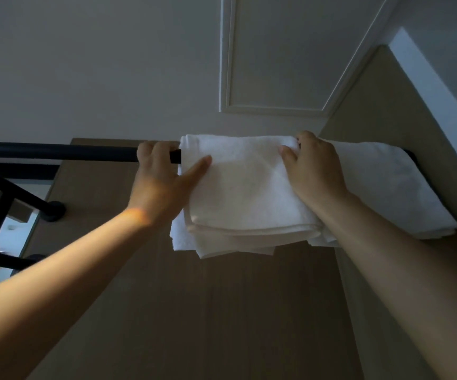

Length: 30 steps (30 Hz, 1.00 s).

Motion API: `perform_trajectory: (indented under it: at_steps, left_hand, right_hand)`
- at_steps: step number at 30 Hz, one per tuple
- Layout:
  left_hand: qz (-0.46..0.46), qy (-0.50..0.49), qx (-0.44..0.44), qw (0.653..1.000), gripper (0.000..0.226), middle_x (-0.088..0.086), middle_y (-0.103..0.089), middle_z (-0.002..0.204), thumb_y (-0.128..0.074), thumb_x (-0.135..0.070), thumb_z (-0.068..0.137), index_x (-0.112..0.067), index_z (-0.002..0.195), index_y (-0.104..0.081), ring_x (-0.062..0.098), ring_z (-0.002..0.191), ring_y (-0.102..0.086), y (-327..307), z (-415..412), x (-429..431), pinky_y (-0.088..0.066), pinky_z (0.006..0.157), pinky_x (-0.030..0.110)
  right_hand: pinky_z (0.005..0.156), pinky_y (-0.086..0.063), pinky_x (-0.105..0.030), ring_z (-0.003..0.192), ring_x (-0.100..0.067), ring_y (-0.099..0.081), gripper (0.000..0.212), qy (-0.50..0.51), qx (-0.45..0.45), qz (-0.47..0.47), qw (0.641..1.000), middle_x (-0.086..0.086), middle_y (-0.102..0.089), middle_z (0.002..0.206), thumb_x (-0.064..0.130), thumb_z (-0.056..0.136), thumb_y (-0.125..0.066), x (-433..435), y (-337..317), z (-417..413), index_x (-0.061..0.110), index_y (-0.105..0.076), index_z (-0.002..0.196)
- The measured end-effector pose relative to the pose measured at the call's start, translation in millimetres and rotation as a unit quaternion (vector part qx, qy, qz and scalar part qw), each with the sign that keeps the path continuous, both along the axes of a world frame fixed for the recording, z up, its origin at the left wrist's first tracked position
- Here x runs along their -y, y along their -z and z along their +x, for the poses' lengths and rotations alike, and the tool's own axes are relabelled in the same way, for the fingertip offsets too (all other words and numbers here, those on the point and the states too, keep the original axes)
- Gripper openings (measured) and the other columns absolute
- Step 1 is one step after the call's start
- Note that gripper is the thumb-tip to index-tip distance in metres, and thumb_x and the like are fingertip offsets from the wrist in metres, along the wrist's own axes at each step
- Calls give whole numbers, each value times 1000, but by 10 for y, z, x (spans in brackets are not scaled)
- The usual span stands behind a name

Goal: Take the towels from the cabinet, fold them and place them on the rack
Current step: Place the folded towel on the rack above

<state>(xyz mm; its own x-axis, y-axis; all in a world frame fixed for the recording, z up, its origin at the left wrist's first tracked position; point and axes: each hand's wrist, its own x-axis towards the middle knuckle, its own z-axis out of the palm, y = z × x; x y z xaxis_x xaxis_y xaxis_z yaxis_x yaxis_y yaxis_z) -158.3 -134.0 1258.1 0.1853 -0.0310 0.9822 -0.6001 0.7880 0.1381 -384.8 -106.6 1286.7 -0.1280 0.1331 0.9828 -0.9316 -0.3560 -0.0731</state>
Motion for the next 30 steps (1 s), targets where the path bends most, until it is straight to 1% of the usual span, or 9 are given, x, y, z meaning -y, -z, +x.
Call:
perform_trajectory:
  at_steps: [2,5,10,13,15,19,21,26,30]
  left_hand:
    - [-6,-8,-7,1000,58,-5,-40,122,-64,-67,75,-20,108,-59,1,85,-52,210,-19,-41,-46,80,29]
    - [94,16,12,995,59,3,-58,113,-62,-75,70,-19,88,-70,20,102,-57,336,-13,-52,-52,86,38]
    - [218,265,26,939,49,0,-76,92,-72,-55,70,-14,97,-73,18,86,-73,277,46,-1,-54,71,28]
    - [261,313,79,910,60,-2,-76,97,-70,-62,65,-16,104,-71,14,88,-73,295,127,104,-53,70,24]
    - [266,325,80,904,58,-3,-76,98,-73,-66,66,-18,100,-74,13,89,-73,307,184,181,-53,69,22]
    - [261,345,37,901,59,-2,-76,94,-76,-67,60,-19,94,-76,15,85,-73,314,229,239,-55,66,23]
    - [247,361,31,899,67,-2,-76,96,-75,-68,59,-18,103,-71,14,87,-73,305,221,214,-55,59,17]
    - [285,369,93,880,75,3,-74,107,-67,-71,61,-22,117,-66,22,98,-71,339,261,111,-54,80,38]
    - [296,370,118,873,66,6,-74,105,-69,-59,69,-15,118,-64,24,96,-71,431,229,20,-53,84,39]
  right_hand:
    - [71,-30,-25,99,-31,-59,32,-14,1,-3,1000,-17,-64,112,27,102,-50,-19,-8,19,1,-53,120]
    - [74,-33,-25,108,-32,-58,39,-44,7,8,999,-15,-62,120,29,100,-53,-52,27,35,2,-48,128]
    - [72,-38,-25,101,-22,-59,47,-99,-7,35,994,-6,-61,116,33,97,-56,-80,323,2,10,-43,135]
    - [52,-38,-8,77,0,-55,57,-136,4,66,988,6,-57,108,38,96,-57,-89,554,13,15,-35,143]
    - [48,-40,-8,73,5,-52,53,-178,18,111,978,12,-55,105,41,95,-58,-82,687,20,17,-39,139]
    - [63,-55,-30,82,-13,-66,29,-277,37,180,943,1,-68,97,41,95,-57,-101,807,19,16,-61,109]
    - [65,-52,-28,82,-13,-65,21,-295,49,147,943,2,-68,92,38,97,-56,-135,712,36,18,-63,100]
    - [76,-49,-30,91,-19,-64,29,-298,70,79,949,-3,-68,102,34,97,-56,-187,258,139,11,-64,111]
    - [80,-46,-30,98,-21,-62,30,-284,52,82,954,-5,-66,109,33,98,-55,-148,97,209,9,-62,115]
